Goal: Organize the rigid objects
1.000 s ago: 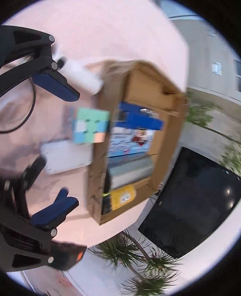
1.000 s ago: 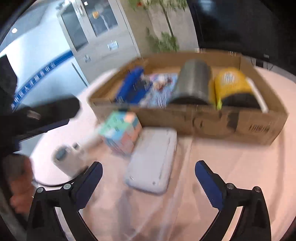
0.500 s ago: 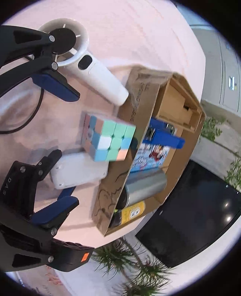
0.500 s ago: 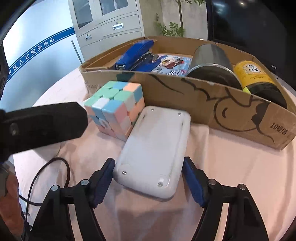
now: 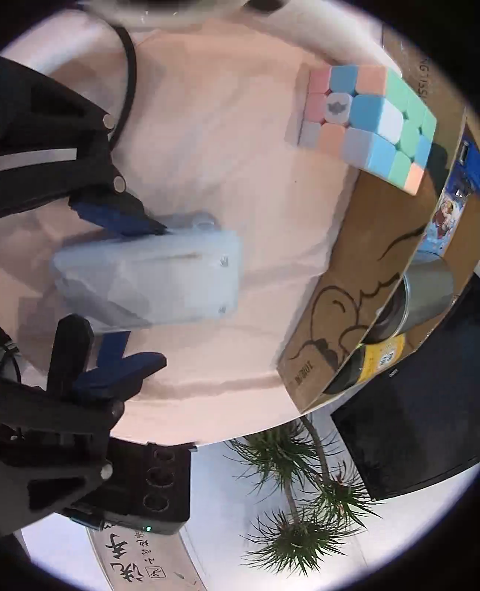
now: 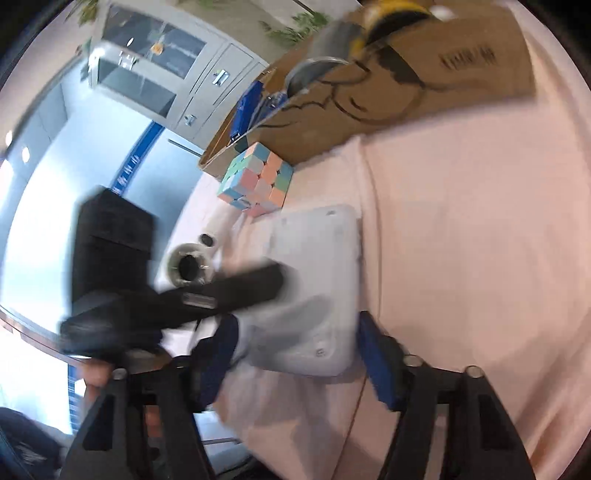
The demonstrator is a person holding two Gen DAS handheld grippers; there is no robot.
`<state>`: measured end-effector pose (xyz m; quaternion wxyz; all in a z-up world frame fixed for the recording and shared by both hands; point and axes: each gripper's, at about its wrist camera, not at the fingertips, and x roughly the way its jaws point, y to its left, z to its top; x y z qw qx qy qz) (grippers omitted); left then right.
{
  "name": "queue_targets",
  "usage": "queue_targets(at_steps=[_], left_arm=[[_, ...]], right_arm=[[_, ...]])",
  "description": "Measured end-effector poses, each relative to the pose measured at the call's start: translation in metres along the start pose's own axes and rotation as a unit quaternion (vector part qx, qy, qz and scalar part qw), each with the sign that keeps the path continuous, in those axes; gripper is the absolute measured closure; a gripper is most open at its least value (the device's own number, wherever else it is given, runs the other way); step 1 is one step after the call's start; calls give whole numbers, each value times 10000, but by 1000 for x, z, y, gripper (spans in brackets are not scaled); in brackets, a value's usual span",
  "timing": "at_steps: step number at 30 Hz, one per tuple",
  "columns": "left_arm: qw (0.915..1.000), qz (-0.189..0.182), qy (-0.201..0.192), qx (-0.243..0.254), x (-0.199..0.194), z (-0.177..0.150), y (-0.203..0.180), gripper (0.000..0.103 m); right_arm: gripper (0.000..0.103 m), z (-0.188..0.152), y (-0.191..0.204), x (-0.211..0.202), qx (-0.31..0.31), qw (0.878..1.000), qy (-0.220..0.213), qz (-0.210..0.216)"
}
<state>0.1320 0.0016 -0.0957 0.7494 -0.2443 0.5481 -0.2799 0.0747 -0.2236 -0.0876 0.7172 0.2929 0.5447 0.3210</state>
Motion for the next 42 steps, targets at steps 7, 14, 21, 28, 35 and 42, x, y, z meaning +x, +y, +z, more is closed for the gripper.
queue_targets(at_steps=[7, 14, 21, 28, 35, 42], left_arm=[[9992, -309, 244, -16, 4, -9, -28, 52], [9962, -808, 314, 28, 23, -11, -50, 52], [9896, -1284, 229, 602, 40, 14, -95, 53], [9936, -766, -106, 825, 23, 9, -92, 28], [9981, -298, 45, 537, 23, 0, -65, 27], [9985, -230, -29, 504, 13, -2, -58, 27]], right_arm=[[16, -1, 23, -4, -694, 9936, -107, -888], [14, -23, 53, -28, -1918, 9531, -476, -2292], [61, -9, 25, -49, -1504, 9528, -646, -2557], [59, 9, -41, -100, -211, 9686, -987, -2270], [29, 20, -22, -106, -1084, 9458, -1045, -2877], [40, 14, -2, -54, -1725, 9228, -507, -3408]])
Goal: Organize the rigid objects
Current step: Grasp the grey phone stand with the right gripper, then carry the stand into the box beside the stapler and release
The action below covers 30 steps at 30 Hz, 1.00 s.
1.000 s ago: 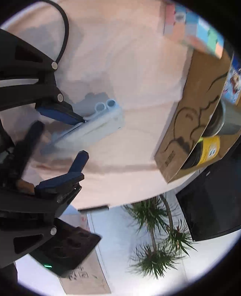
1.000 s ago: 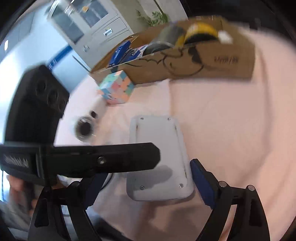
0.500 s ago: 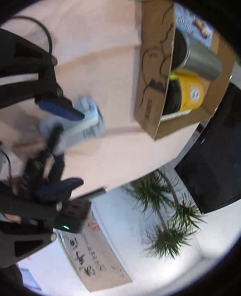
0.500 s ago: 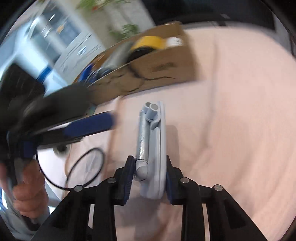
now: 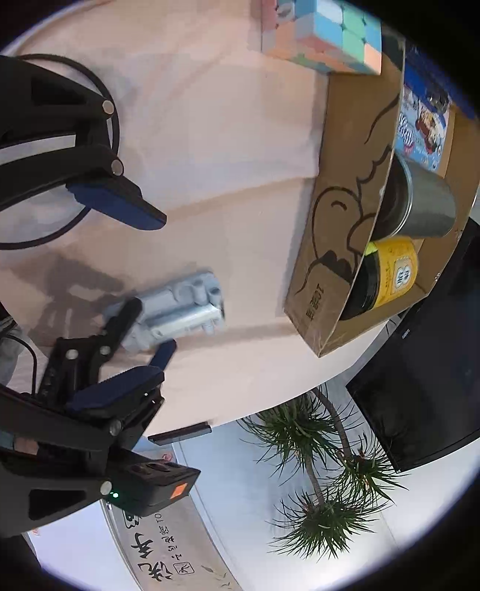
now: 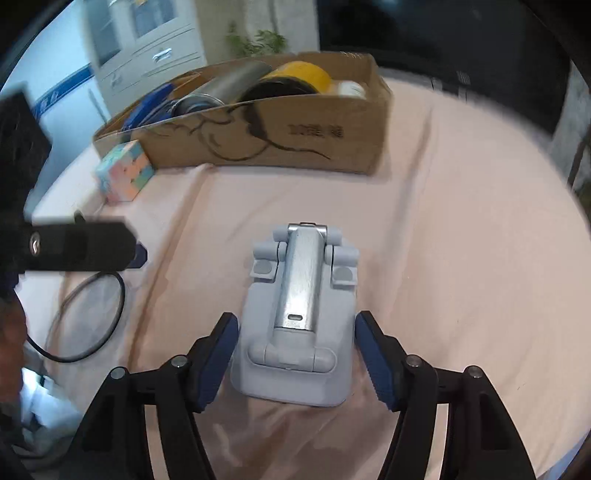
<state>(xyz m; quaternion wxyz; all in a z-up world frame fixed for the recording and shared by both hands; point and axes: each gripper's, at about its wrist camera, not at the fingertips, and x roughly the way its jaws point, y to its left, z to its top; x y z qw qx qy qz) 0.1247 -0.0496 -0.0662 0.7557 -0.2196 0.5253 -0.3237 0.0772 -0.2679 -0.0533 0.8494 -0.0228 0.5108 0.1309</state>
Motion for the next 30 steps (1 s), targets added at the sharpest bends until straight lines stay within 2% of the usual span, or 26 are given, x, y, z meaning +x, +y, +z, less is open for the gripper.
queue_targets(at_steps=[4, 6, 7, 11, 14, 17, 18, 20, 22, 26, 30], left_arm=[[9999, 19, 137, -60, -4, -5, 10, 27], [9996, 29, 187, -221, -5, -9, 19, 26], [9991, 212, 121, -344, -10, -12, 24, 27], [9982, 272, -69, -524, -29, -22, 39, 27], [9972, 301, 37, -683, -29, -28, 51, 28], [9967, 133, -2, -803, -29, -28, 58, 29], [9962, 84, -11, -863, -30, -28, 61, 31], [9951, -68, -10, -982, -30, -28, 68, 47], [9947, -153, -32, -1013, -30, -27, 69, 51], [9971, 206, -247, -691, -40, -18, 55, 66], [9968, 263, -603, -451, -61, 2, 41, 66]], right_arm=[[40, -6, 30, -1, -314, 9982, 54, 504], [54, -5, 43, -3, -239, 9954, 78, 925], [60, -3, 48, -1, -142, 9942, 111, 1065], [60, 0, 57, 5, 160, 9904, 123, 1370], [60, 5, 65, 10, 226, 9877, 152, 1540], [61, 0, 66, 17, 576, 9781, 258, 1985], [61, -2, 61, 19, 762, 9728, 308, 2164], [61, -1, 58, 32, 1193, 9577, 442, 2581], [61, -1, 56, 38, 1452, 9461, 527, 2846], [61, 4, 62, 38, 1555, 9414, 522, 2946], [61, 28, 73, 27, 1371, 9457, 144, 2945]])
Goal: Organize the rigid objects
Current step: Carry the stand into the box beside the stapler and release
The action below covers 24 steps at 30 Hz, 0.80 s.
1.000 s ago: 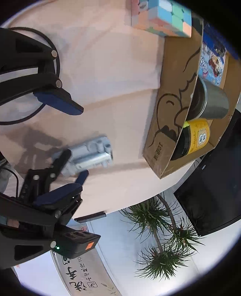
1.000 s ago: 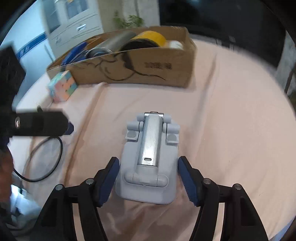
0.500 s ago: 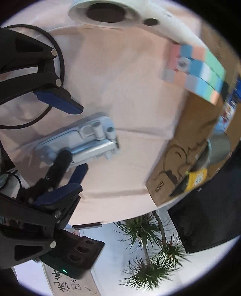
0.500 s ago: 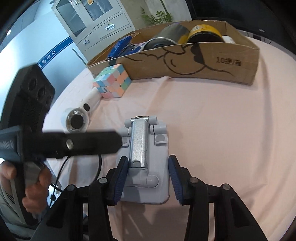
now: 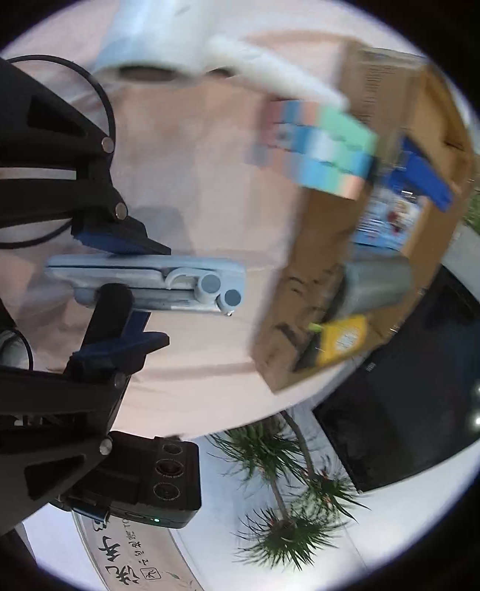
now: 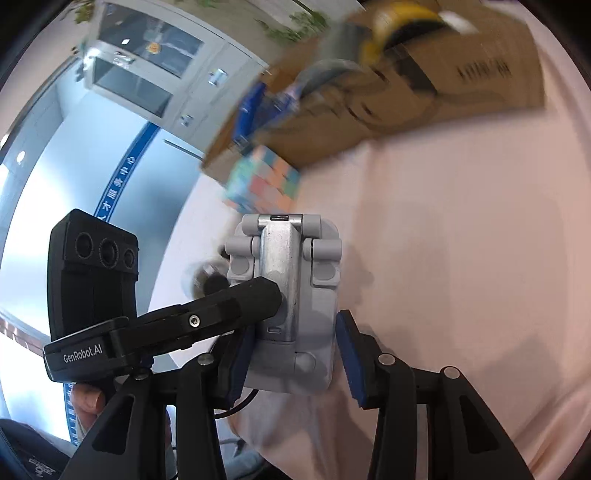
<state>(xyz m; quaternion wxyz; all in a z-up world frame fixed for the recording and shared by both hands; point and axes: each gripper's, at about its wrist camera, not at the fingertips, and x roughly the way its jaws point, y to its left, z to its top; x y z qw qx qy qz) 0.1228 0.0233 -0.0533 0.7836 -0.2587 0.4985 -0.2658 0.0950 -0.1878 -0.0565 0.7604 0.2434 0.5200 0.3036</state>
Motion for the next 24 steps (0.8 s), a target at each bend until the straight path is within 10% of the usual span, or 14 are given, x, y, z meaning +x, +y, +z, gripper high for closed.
queue_targets(at_steps=[10, 18, 24], left_arm=[[9962, 63, -810, 304, -36, 119, -10, 66], [9996, 139, -203, -147, 3, 194, 37, 66], [9996, -3, 267, 130, 23, 202, 44, 43]], right_arm=[[61, 111, 66, -3, -867, 9932, -767, -133], [60, 177, 54, 39, -396, 9967, -522, -482], [64, 184, 46, 70, -130, 9958, -484, -761]])
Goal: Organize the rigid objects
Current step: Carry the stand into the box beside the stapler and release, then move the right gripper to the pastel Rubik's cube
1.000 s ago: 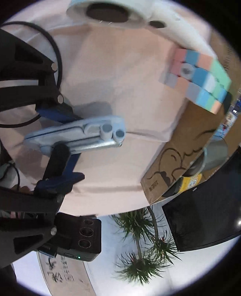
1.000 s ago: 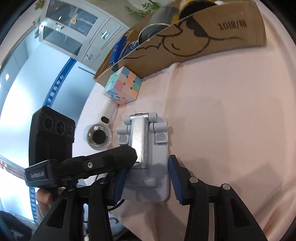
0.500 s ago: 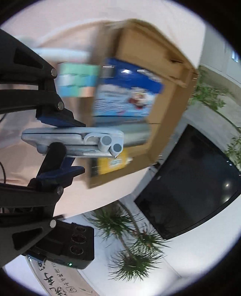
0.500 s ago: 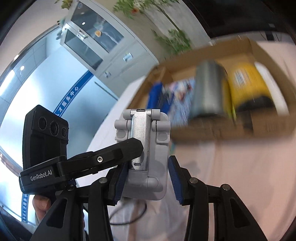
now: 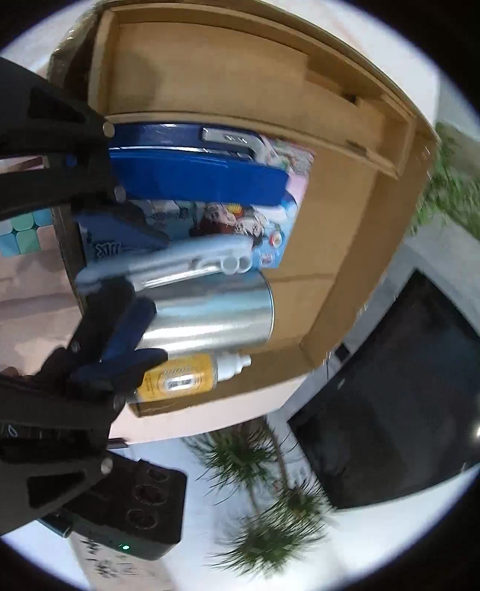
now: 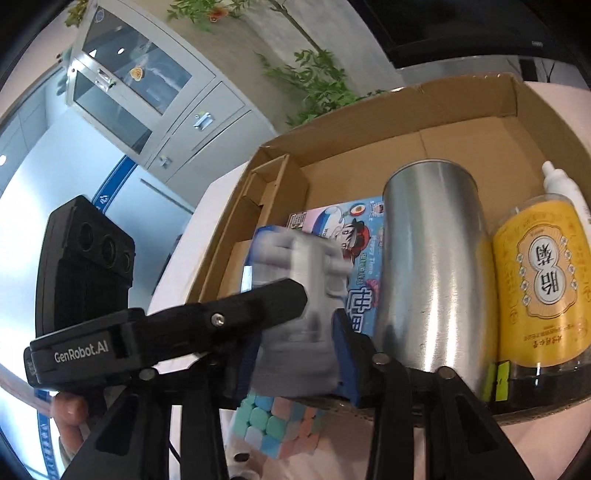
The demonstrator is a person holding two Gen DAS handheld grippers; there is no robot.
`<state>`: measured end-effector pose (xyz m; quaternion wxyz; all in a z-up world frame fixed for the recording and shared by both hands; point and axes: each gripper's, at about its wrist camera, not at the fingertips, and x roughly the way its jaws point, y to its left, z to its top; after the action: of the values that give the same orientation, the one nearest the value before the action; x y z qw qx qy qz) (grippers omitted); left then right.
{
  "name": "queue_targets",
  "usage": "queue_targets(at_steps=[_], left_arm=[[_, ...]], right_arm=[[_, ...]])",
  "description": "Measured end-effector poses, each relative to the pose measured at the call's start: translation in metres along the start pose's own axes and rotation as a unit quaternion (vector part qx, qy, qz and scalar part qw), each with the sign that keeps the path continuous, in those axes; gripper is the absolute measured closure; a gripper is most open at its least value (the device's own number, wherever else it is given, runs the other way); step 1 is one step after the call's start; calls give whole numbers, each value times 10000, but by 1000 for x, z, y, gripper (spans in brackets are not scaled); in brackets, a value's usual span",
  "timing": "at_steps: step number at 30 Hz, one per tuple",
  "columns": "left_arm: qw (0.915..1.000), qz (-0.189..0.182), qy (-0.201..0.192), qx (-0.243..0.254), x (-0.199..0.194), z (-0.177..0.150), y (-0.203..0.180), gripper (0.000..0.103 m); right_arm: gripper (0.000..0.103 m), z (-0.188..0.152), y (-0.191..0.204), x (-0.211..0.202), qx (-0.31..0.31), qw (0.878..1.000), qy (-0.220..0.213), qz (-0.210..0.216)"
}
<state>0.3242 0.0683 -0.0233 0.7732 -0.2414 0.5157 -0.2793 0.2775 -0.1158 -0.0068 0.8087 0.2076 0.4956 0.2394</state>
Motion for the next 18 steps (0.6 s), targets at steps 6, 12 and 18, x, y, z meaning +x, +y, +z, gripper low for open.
queue_targets(at_steps=[6, 12, 18], left_arm=[[9972, 274, -618, 331, -47, -13, -7, 38], [9738, 1458, -1640, 596, -107, -54, -20, 38], [9581, 1526, -2297, 781, -168, -108, -44, 20]], right_arm=[[63, 0, 7, 7, -312, 9991, -64, -293], [73, -7, 31, 1, -947, 9930, -271, -650], [0, -65, 53, -33, -1718, 9818, -667, -455]])
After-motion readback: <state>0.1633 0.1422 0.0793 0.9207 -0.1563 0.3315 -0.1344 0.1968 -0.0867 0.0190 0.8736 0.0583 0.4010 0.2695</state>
